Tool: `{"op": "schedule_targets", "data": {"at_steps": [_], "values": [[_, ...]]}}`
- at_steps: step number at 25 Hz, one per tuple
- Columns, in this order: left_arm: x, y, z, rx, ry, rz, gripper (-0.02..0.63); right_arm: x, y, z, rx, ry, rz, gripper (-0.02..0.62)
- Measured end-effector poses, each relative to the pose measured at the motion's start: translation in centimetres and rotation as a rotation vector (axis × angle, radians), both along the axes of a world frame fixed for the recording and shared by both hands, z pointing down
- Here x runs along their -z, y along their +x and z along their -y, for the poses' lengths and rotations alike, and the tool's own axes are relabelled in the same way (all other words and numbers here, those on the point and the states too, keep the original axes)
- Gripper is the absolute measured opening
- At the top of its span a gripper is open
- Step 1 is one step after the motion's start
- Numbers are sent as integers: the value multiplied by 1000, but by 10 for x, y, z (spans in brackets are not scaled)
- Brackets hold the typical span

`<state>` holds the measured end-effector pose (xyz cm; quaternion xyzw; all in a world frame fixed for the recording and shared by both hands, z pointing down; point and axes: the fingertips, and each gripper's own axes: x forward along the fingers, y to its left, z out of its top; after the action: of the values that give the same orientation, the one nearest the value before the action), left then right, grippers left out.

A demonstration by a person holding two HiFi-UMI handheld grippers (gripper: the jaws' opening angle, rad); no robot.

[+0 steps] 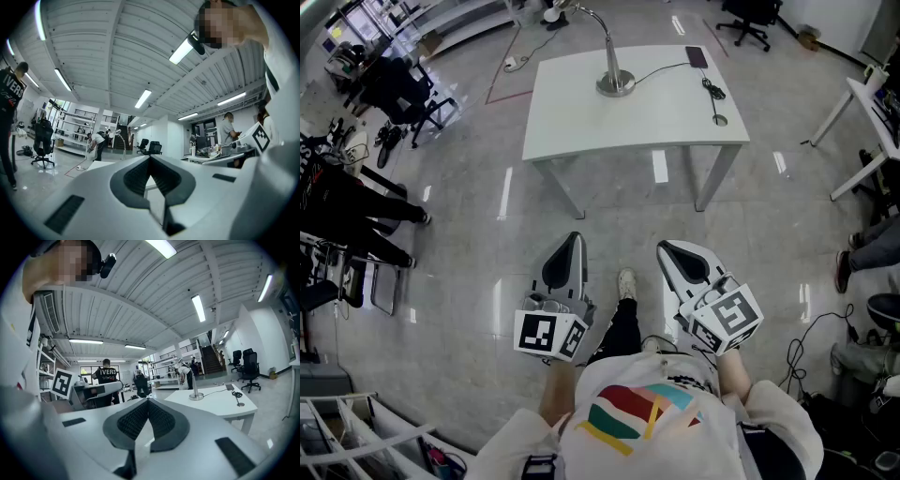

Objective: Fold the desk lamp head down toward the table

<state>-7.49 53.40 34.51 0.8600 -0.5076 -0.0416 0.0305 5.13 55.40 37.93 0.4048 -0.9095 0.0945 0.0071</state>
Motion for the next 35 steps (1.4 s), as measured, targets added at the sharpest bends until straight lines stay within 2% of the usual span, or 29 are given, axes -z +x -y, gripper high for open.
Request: {"op": "schedule_targets", "data": {"at_steps": [4, 9, 13, 18, 23, 30, 35], "values": [[4, -10, 93, -6, 18, -10, 44, -1, -7, 93, -32, -6, -43, 9], [19, -32, 194, -44, 45, -20, 44, 19, -34, 198, -30, 9, -47, 9], [16, -52, 266, -46, 31, -41, 44, 21, -57, 263, -39, 10, -70, 9], [21, -59, 335, -62, 19, -51, 44, 24, -69, 332, -33, 5, -110, 9], [28, -49, 409, -50, 41, -47, 44, 30, -61, 412, -22, 44, -115, 9], [55, -23, 552, -14, 101, -33, 44, 44, -33, 557, 3, 57, -81, 9], [75, -2, 619, 37, 134, -73, 44, 58, -15, 627, 71, 63, -90, 9]]}}
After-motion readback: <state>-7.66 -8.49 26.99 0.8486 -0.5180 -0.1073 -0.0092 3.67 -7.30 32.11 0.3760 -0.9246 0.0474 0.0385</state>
